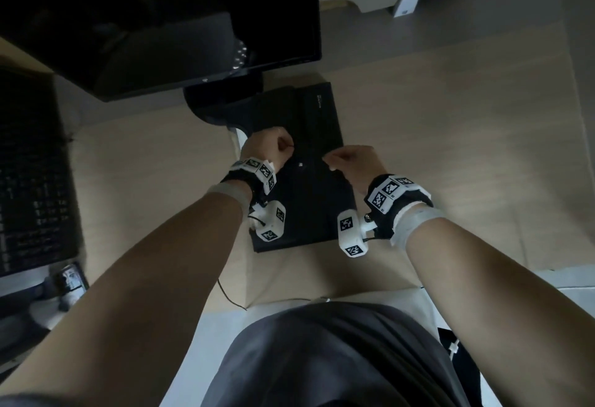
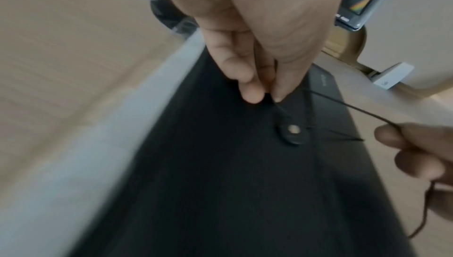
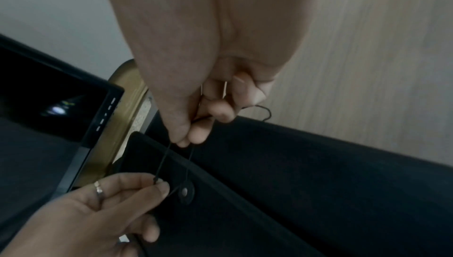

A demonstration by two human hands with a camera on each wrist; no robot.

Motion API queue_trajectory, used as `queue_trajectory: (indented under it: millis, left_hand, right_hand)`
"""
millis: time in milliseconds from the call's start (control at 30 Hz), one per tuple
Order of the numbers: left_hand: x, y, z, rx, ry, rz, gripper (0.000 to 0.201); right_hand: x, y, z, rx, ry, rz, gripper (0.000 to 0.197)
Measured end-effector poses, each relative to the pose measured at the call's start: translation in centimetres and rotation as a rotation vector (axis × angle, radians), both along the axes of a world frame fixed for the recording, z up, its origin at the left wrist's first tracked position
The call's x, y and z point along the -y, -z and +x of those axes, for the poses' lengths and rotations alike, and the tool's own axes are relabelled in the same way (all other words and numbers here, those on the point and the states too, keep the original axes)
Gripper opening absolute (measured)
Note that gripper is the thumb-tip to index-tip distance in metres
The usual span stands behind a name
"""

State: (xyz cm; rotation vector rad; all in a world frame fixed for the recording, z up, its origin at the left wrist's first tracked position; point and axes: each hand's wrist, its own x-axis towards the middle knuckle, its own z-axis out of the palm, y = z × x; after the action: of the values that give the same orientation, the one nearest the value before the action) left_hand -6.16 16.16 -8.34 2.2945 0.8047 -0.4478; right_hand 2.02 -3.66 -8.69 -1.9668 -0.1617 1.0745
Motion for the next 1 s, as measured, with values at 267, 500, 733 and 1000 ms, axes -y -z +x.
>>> queue_trajectory:
  millis: [267,500,733,1000]
  left_hand:
    - [0.0,0.6,-4.6,0.017,0.333,0.114,0.006]
    - [3.7,0.5,-2.6,0.048,0.538,0.196,0.013]
    - [4.6,0.1,0.9,-0.078,0.431,0.127,0.004]
    - [3.8,0.6,2.3,-0.138,0.164,-0.033,0.007]
  right_hand:
    - [-1.4,0.1,-3.1,0.065,-0.047,-0.139,0.009]
    - [2.3,0.4,-5.1,0.159,-0.182,-0.408,0.015]
    - [5.1,0.0,-3.8,0.076,0.004,-0.313,0.014]
    - [3.5,0.4,-0.5,0.07,0.033,-0.183,0.013]
